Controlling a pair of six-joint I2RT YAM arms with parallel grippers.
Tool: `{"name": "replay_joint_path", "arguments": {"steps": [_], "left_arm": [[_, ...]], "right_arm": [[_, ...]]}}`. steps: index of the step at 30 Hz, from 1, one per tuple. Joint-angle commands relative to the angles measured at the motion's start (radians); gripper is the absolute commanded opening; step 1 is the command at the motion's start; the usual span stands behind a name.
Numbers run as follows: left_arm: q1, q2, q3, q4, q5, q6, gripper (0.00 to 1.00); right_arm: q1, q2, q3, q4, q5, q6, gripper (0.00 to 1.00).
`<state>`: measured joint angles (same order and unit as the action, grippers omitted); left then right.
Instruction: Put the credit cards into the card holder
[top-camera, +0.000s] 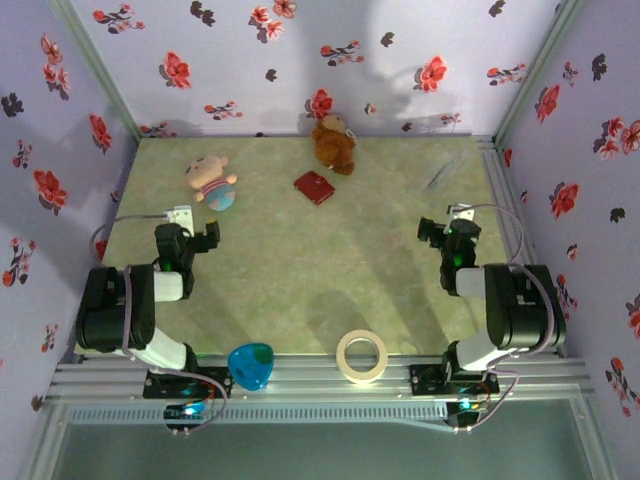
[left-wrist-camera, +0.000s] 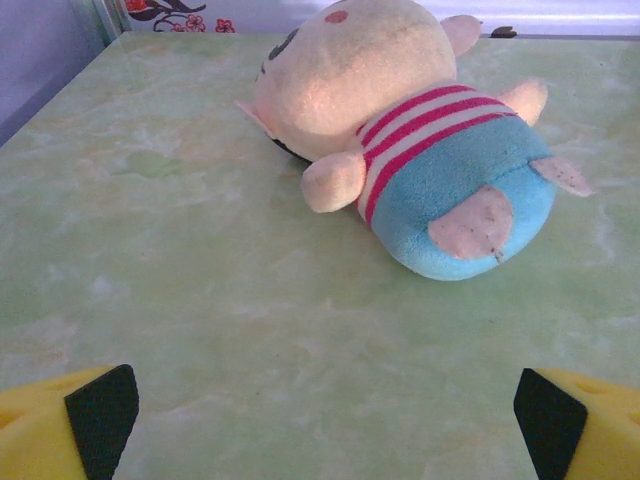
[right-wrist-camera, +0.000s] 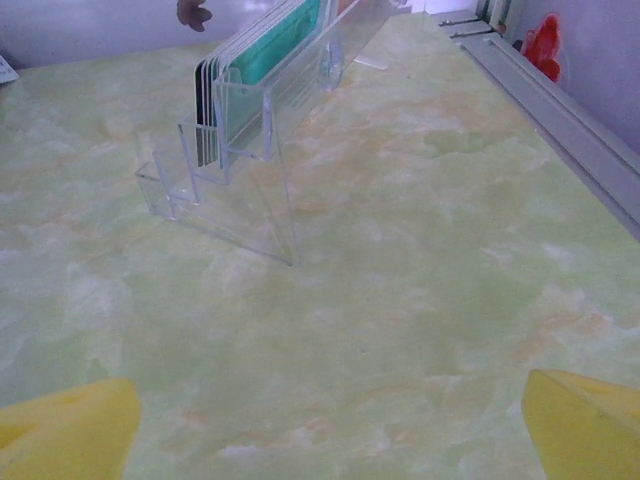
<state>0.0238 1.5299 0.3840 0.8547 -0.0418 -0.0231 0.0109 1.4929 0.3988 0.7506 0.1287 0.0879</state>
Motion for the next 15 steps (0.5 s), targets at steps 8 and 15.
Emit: {"name": "replay_joint_path", "arguments": {"steps": [8, 15], "left_arm": [[-0.008, -0.500, 0.168, -0.717, -0.070, -0.287, 1.00], [0.007, -0.612, 0.266, -1.071, 0.063, -0.620, 1.00]], "right_arm": [[0.000, -0.288, 0.358, -0.812, -0.100, 0.289, 0.99], [0.228, -0.059, 0.559, -0.858, -0.309, 0.271, 0.91]]}}
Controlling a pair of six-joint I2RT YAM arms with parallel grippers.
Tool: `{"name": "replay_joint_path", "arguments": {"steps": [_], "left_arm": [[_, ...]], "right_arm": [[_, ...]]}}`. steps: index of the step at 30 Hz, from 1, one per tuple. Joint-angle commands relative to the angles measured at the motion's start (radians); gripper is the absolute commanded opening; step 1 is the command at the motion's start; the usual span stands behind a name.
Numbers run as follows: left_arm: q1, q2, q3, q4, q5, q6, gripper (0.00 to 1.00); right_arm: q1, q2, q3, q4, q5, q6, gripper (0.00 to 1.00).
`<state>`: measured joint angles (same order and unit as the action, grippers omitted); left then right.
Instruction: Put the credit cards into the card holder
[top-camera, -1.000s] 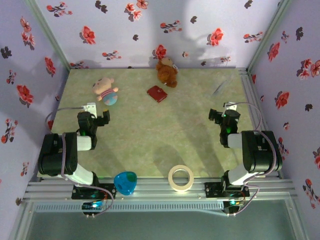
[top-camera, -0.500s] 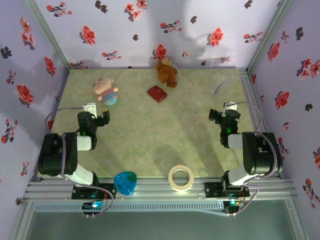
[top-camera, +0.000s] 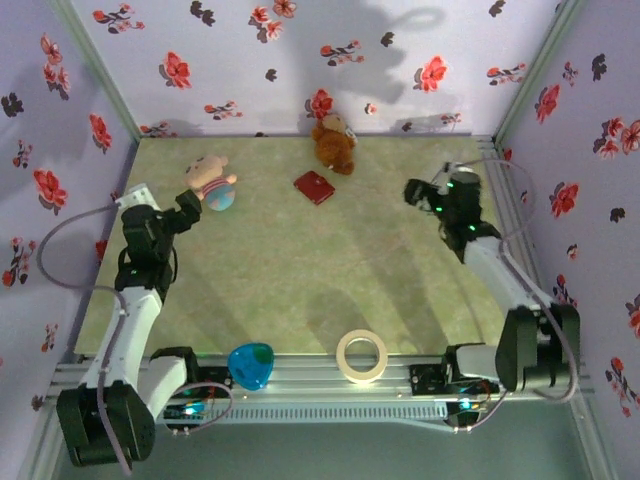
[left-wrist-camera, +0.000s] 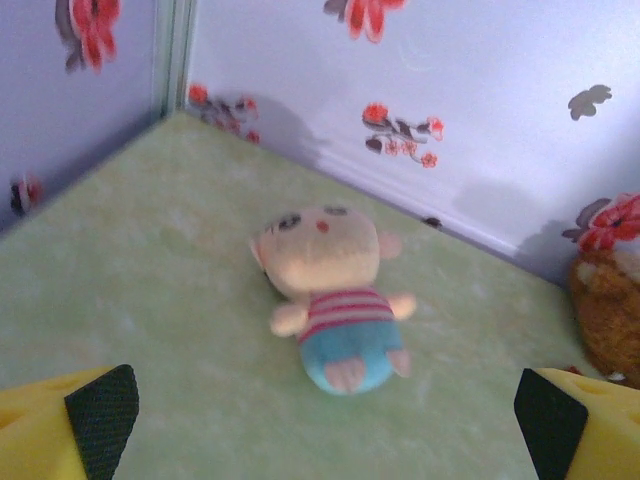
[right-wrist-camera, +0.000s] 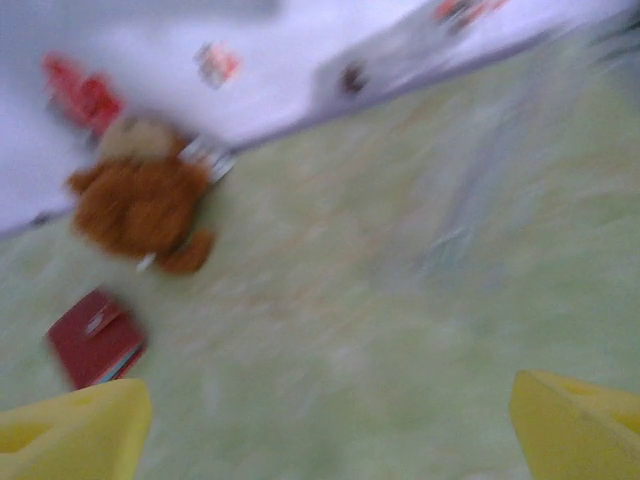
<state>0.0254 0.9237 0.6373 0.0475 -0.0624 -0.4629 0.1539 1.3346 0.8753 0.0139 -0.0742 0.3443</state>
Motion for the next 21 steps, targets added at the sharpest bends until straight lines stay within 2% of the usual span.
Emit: {"name": "replay_joint_path", "arguments": {"steps": [1, 5, 10, 15, 21], "left_arm": [[0.005, -0.012, 0.013, -0.273, 0.138, -0.198, 1.00], [0.003, -0.027, 0.022, -0.343, 0.275, -0.244, 1.00], [-0.015, -0.039, 0.005, -0.402, 0.359, -0.243, 1.00], [-0.040, -0.014, -0.008, -0.406, 0.430, -0.239, 1.00], [-0.065, 0.034, -0.007, -0.429, 0.462, -0.237, 1.00]], "right_arm": [[0.130, 0.160, 0.135, -0.140, -0.117, 0.008, 0.88], [0.240, 0.388, 0.314, -0.156, -0.127, 0.069, 0.77], [0.299, 0.615, 0.460, -0.055, -0.157, 0.300, 0.61], [0.322, 0.749, 0.518, 0.068, -0.133, 0.496, 0.59], [0.321, 0.833, 0.598, 0.109, -0.132, 0.588, 0.53]]}}
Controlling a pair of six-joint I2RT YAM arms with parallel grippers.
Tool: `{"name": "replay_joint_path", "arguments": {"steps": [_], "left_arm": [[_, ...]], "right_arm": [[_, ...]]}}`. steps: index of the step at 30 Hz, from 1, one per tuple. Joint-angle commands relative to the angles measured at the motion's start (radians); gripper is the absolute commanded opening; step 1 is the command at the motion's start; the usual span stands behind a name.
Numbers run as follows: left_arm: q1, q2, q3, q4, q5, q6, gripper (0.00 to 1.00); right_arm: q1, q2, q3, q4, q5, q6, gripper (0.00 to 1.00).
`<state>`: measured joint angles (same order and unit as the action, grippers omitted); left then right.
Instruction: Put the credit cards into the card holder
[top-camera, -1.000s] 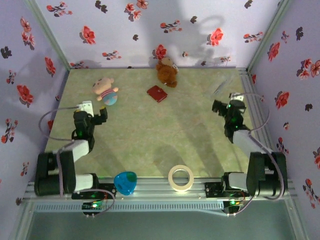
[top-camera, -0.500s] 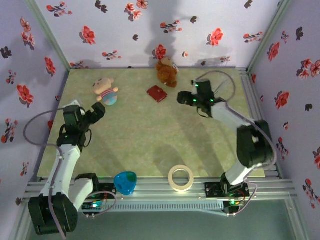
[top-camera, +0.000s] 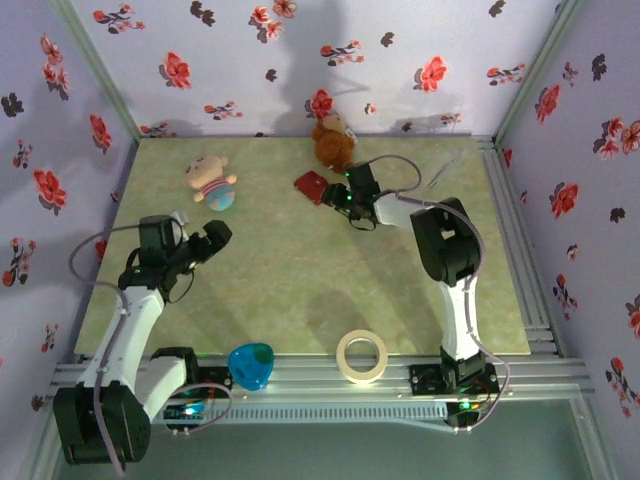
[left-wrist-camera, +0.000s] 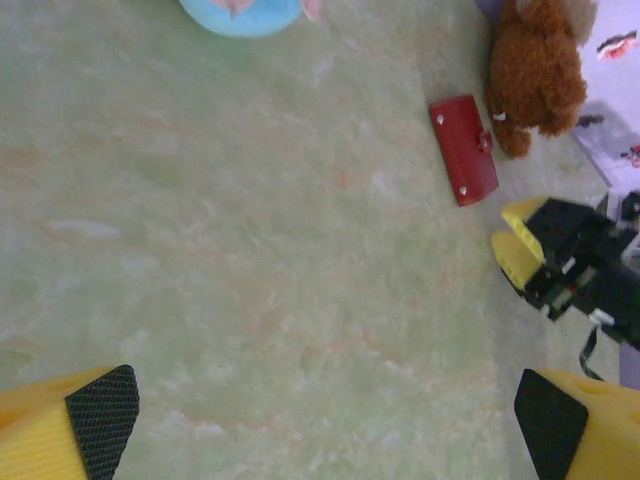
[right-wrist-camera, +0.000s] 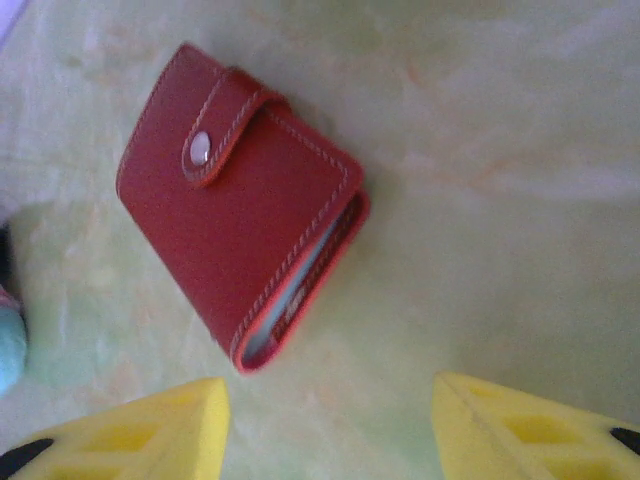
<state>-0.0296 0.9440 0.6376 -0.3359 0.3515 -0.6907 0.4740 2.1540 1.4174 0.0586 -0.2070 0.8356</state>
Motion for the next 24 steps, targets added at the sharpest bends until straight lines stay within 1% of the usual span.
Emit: {"name": "replay_joint_path", "arguments": {"steps": [1, 8, 12, 20, 23, 24], "left_arm": [[-0.013, 0.018, -0.009, -0.046, 0.048, -0.007, 1.00], [-0.025, 0.048, -0.007, -0.039, 0.053, -0.024, 1.00], [-0.030, 0.063, 0.020, -0.058, 0.053, -0.017, 1.00], [-0.035, 0.064, 0.024, -0.084, 0.050, -0.012, 1.00], [-0.036, 0.058, 0.006, -0.061, 0.052, -0.028, 0.99], [-0.036, 0.058, 0.006, -0.060, 0.052, -0.032, 0.99]], "right_arm": [[0.002, 0.023, 0.069, 0.067, -0.001, 0.108, 0.52], [0.003, 0.087, 0.103, 0.121, 0.011, 0.197, 0.44], [0.006, 0.098, 0.092, 0.131, 0.017, 0.263, 0.47], [0.012, 0.100, 0.110, 0.113, 0.032, 0.287, 0.48], [0.013, 0.131, 0.123, 0.137, 0.016, 0.317, 0.46], [0.012, 0.138, 0.122, 0.152, 0.015, 0.328, 0.44]]}}
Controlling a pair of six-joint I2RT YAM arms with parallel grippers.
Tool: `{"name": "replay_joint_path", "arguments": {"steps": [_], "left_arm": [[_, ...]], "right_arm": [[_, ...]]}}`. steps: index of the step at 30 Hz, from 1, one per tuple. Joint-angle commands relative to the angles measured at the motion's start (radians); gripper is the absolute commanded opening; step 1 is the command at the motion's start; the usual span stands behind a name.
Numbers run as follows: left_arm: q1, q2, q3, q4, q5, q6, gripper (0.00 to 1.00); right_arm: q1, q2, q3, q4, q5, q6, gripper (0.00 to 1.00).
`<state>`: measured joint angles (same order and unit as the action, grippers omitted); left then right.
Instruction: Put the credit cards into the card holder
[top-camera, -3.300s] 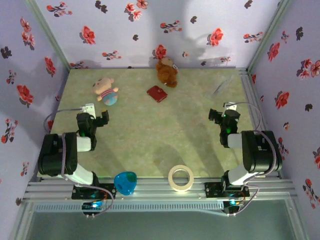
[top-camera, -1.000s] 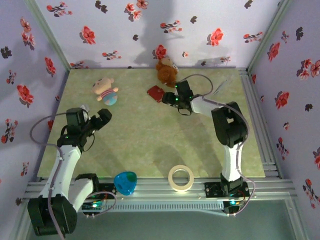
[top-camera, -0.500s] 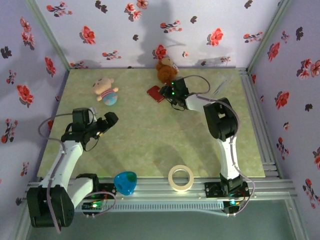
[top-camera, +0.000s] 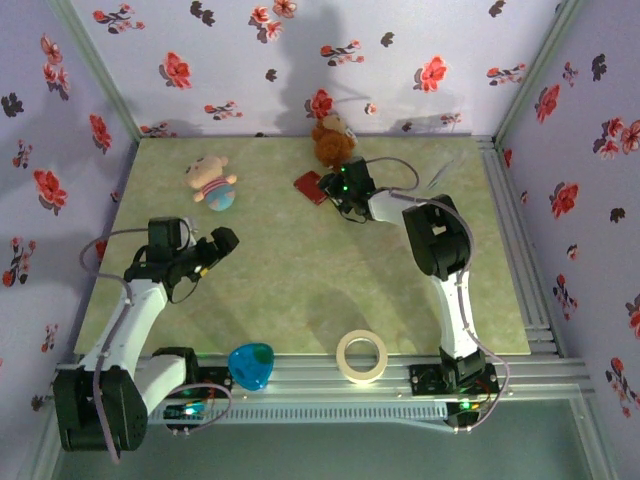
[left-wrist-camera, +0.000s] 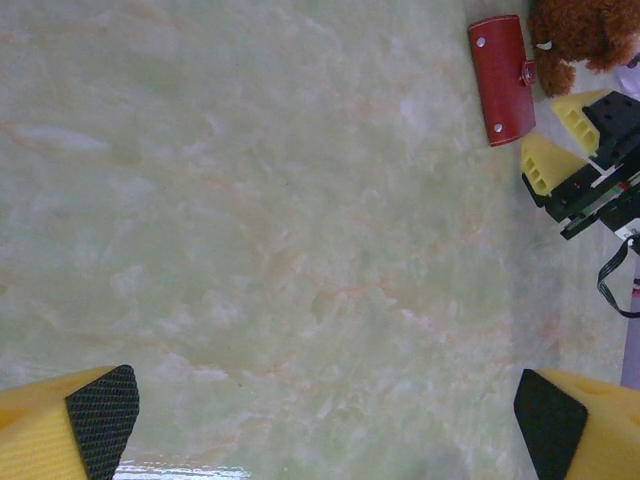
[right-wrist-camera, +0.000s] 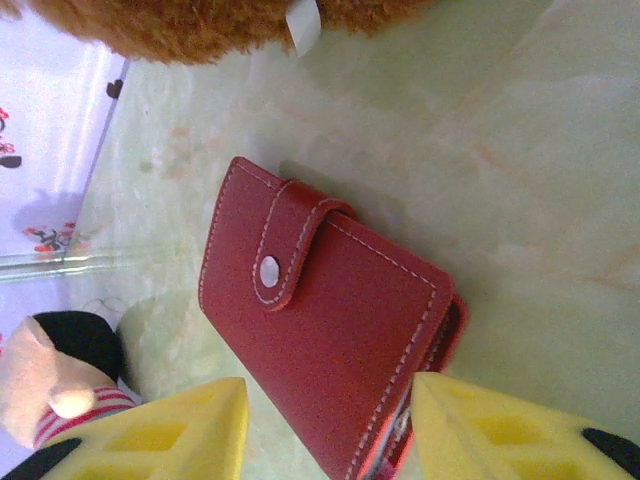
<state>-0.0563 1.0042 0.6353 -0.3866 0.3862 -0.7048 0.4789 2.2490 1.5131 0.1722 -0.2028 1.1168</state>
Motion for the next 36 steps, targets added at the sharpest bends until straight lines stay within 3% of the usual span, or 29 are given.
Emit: {"name": "replay_joint_path", "arguments": {"steps": [1, 5, 16, 23, 25, 32, 36], "left_arm": [[-0.010, -0.001, 0.011, -0.014, 0.018, -0.016, 0.99], [-0.011, -0.007, 0.007, -0.025, 0.017, -0.014, 0.99], [-0.015, -0.013, -0.011, -0.021, 0.046, -0.031, 0.99], [-0.016, -0.012, -0.033, 0.002, 0.056, -0.045, 0.99], [-0.017, -0.014, -0.031, -0.003, 0.060, -0.048, 0.99], [-0.031, -0.020, -0.016, 0.001, 0.118, -0.062, 0.99], [-0.073, -0.013, -0.037, 0.063, 0.128, -0.088, 0.97]], "right_arm": [[0.009, 0.050, 0.024, 0.049, 0.013, 0.057, 0.40], [0.010, 0.064, 0.003, 0.114, 0.009, 0.090, 0.22], [0.013, 0.090, -0.007, 0.179, 0.016, 0.170, 0.21], [0.022, 0.101, -0.061, 0.285, 0.070, 0.253, 0.01], [0.024, 0.096, -0.075, 0.323, 0.067, 0.260, 0.00], [0.046, -0.054, -0.278, 0.459, 0.066, 0.317, 0.00], [0.121, -0.214, -0.492, 0.486, 0.161, 0.348, 0.00]]}}
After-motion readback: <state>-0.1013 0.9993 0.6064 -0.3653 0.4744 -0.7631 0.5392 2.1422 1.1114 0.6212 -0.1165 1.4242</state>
